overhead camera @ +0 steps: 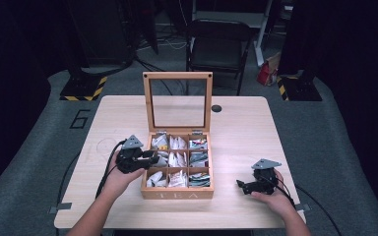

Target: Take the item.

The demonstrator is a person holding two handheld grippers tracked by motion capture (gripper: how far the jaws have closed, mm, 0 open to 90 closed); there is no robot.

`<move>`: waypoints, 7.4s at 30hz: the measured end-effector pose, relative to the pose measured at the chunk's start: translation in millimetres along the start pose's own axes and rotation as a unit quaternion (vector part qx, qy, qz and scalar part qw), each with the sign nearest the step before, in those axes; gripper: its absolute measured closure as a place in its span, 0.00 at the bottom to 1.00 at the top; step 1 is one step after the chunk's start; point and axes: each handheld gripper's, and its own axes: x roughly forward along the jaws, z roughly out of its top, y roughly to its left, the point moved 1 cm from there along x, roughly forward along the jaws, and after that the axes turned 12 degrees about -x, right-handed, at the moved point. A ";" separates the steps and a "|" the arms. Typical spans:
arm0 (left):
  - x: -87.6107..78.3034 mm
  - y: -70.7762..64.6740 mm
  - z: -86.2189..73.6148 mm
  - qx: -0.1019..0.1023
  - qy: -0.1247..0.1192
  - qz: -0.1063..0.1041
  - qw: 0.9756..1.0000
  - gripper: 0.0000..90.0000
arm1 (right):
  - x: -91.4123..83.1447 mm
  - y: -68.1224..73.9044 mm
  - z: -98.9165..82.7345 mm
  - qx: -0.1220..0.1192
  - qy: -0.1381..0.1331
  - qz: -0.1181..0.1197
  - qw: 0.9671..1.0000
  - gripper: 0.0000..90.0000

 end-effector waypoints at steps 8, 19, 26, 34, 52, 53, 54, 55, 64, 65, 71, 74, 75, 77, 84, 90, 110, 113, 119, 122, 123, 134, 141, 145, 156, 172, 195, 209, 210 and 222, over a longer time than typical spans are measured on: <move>5.8 3.0 -3.7 -0.004 0.004 -0.004 1.000 0.68 | 0.0 0.0 0.0 0.000 0.000 -0.001 1.000 0.01; 8.2 0.3 -3.6 0.002 0.003 -0.012 1.000 0.77 | 0.0 0.0 0.0 0.000 0.000 0.000 1.000 0.01; 8.8 -1.7 -3.9 0.005 0.003 -0.018 1.000 0.85 | 0.1 0.1 0.0 0.001 0.000 -0.001 1.000 0.01; 7.4 -5.3 -3.4 0.009 0.001 -0.022 1.000 0.95 | 0.2 0.1 0.0 0.002 0.000 0.000 1.000 0.01; -3.4 -10.0 6.7 0.015 -0.014 -0.030 0.999 0.98 | 0.1 0.0 0.0 0.000 0.000 -0.001 1.000 0.01; -4.7 -10.1 8.3 0.017 -0.016 -0.029 0.999 0.98 | 0.0 0.1 0.0 0.001 0.000 0.001 1.000 0.01; -6.6 -10.5 10.0 0.017 -0.018 -0.029 0.999 0.98 | 0.1 0.1 0.0 0.000 0.000 0.001 1.000 0.01; -9.0 -10.5 11.9 0.021 -0.018 -0.028 0.999 0.98 | 0.2 0.1 0.0 0.001 0.000 0.000 1.000 0.01; -27.7 -10.0 28.5 0.031 -0.030 -0.022 0.999 0.98 | 0.1 0.1 0.0 0.001 0.000 -0.001 1.000 0.01; -29.2 -10.2 29.8 0.030 -0.033 -0.022 0.999 0.98 | 0.2 0.0 0.0 0.000 0.000 0.000 1.000 0.01; -37.8 -10.5 37.8 0.043 -0.034 -0.015 0.998 0.98 | 0.2 0.0 0.0 0.001 0.000 0.000 1.000 0.01; -40.0 -10.8 39.8 0.045 -0.034 -0.013 0.998 0.98 | 0.1 0.0 0.0 0.001 0.000 0.000 1.000 0.01; -40.6 -10.9 40.3 0.044 -0.035 -0.014 0.998 0.98 | 0.2 0.2 0.1 0.001 0.000 0.001 1.000 0.01; -41.8 -10.7 41.2 0.047 -0.035 -0.012 0.998 0.98 | 0.1 0.1 0.0 0.001 0.000 0.001 1.000 0.01; -47.4 -10.4 43.8 0.051 -0.039 -0.009 0.998 0.98 | 0.1 0.1 0.1 0.002 0.000 -0.002 1.000 0.01; -53.3 -8.4 45.8 0.048 -0.043 -0.004 0.998 0.98 | 0.1 0.2 0.0 0.002 0.000 0.000 1.000 0.01; -85.6 10.9 54.1 0.033 -0.067 0.029 0.997 0.98 | 0.1 0.0 0.0 0.000 0.000 0.000 1.000 0.01; -90.4 14.5 54.7 0.030 -0.073 0.034 0.996 0.98 | 0.0 0.1 0.0 0.000 0.000 0.000 1.000 0.01; -98.5 21.2 54.9 0.025 -0.079 0.044 0.996 0.98 | 0.1 0.0 0.0 0.000 0.000 0.000 1.000 0.01; -102.9 24.6 55.5 0.024 -0.081 0.049 0.995 0.98 | 0.0 0.0 0.0 0.000 0.000 0.001 1.000 0.01; -106.1 26.8 56.0 0.020 -0.085 0.051 0.995 0.98 | 0.1 0.2 0.0 0.002 0.000 0.000 1.000 0.01; -117.9 38.9 55.2 0.007 -0.091 0.063 0.994 0.98 | 0.2 0.0 0.0 0.000 0.000 0.000 1.000 0.01; -124.2 48.9 54.1 -0.008 -0.100 0.074 0.992 0.98 | 0.0 0.0 0.0 0.000 0.001 0.000 1.000 0.01; -128.6 54.1 52.9 -0.015 -0.106 0.080 0.991 0.98 | 0.1 0.0 0.0 0.000 0.000 0.000 1.000 0.01; -136.4 63.9 49.7 -0.026 -0.111 0.097 0.989 0.98 | 0.1 0.1 0.0 0.001 0.000 -0.001 1.000 0.01; -142.7 84.6 40.8 -0.049 -0.116 0.126 0.984 0.98 | 0.2 0.1 0.0 0.001 0.000 0.002 1.000 0.01; -125.4 109.0 17.7 -0.084 -0.102 0.149 0.980 0.98 | 0.1 0.1 0.0 0.001 0.000 -0.001 1.000 0.01; -106.5 111.7 7.4 -0.088 -0.086 0.152 0.981 0.98 | 0.0 0.0 0.0 0.000 0.000 0.001 1.000 0.01; -105.9 111.8 7.0 -0.088 -0.081 0.152 0.981 0.98 | 0.1 0.1 0.0 0.001 0.000 0.001 1.000 0.01; -97.8 116.3 0.1 -0.096 -0.072 0.152 0.981 0.98 | 0.0 0.0 0.0 0.000 0.000 -0.001 1.000 0.01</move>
